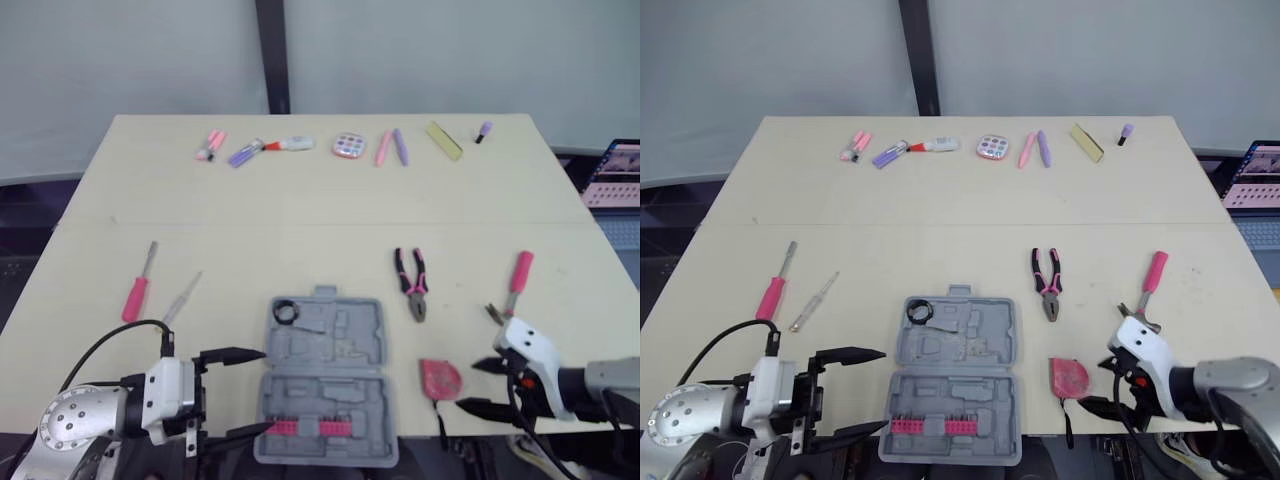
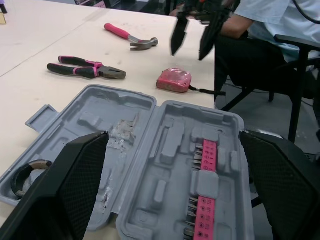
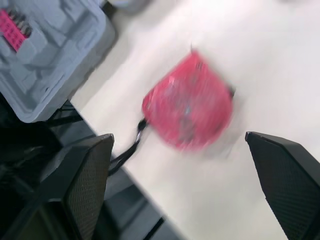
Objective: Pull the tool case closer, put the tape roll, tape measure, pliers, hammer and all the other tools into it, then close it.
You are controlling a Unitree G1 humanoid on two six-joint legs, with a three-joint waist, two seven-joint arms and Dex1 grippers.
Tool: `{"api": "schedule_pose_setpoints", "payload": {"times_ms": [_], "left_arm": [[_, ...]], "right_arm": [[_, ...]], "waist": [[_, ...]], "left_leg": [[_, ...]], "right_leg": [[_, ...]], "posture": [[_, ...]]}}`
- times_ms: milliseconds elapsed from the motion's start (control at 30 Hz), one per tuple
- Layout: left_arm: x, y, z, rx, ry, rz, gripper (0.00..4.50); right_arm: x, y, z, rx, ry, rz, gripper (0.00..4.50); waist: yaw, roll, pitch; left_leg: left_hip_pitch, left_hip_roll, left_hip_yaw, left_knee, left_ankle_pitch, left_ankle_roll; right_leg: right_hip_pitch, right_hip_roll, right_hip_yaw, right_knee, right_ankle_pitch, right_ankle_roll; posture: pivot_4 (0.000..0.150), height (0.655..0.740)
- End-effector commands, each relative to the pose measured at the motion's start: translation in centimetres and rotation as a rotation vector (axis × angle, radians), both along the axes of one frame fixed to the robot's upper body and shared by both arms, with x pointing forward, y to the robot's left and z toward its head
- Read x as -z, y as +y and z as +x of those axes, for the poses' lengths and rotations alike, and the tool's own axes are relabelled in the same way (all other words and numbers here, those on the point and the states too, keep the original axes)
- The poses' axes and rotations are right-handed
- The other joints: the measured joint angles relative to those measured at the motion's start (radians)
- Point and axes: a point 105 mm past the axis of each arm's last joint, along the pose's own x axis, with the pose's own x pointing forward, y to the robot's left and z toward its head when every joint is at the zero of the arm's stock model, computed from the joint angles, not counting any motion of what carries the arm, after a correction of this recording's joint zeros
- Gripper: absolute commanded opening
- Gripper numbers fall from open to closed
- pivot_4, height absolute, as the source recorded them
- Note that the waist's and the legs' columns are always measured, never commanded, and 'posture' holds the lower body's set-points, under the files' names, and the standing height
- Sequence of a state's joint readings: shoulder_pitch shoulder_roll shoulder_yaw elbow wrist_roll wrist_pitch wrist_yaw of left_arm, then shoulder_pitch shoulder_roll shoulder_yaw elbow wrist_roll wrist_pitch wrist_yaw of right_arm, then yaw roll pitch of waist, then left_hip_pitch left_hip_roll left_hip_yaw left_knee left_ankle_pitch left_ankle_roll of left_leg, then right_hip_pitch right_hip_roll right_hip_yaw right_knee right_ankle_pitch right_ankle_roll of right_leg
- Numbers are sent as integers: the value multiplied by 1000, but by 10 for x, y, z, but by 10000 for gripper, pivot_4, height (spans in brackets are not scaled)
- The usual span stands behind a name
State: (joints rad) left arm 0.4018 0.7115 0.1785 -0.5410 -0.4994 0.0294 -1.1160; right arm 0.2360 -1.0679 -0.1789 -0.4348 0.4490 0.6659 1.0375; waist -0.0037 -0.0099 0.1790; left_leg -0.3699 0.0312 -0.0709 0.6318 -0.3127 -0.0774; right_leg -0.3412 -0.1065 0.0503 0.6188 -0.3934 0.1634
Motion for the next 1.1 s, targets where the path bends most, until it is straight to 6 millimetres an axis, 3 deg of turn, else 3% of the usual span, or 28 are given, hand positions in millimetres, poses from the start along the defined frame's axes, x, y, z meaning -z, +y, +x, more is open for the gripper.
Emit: {"api": "schedule_pose_setpoints", "payload": {"times_ms": [33, 100, 300, 667, 1100], "left_arm": [[-6, -3, -3, 44, -12, -17, 45000], [-8, -2, -3, 58, -18, -23, 45000], [-9, 0, -2, 76, -58, -4, 45000], [-10, -2, 1, 73, -84, -5, 45000], [-13, -1, 4, 66, -91, -9, 45000]], "right_arm": [[-2, 1, 14, -171, -118, -41, 44695], [0, 1, 22, -248, -168, -64, 44695], [11, 5, 21, -401, -210, -95, 44695], [25, 11, 13, -411, -233, -105, 44695], [39, 14, 18, -371, -265, -137, 44695]], "waist": [[0, 0, 0], [-2, 0, 1], [0, 1, 1], [0, 1, 1], [0, 1, 1]], "left_leg": [[1, 0, 0, 0, 0, 0], [1, 0, 0, 1, 1, -2], [0, 0, 0, 1, 2, -4], [1, 0, 0, 3, 2, -4], [1, 0, 0, 4, 2, -4]], "right_leg": [[1, 0, 0, 0, 0, 0], [0, 0, 0, 1, 0, 0], [0, 0, 0, 0, 0, 0], [1, 0, 1, 2, 0, 0], [1, 0, 1, 2, 0, 0]], "posture": [[1500, 7400], [1500, 7400], [1500, 7400], [1500, 7400], [1500, 7400]]}}
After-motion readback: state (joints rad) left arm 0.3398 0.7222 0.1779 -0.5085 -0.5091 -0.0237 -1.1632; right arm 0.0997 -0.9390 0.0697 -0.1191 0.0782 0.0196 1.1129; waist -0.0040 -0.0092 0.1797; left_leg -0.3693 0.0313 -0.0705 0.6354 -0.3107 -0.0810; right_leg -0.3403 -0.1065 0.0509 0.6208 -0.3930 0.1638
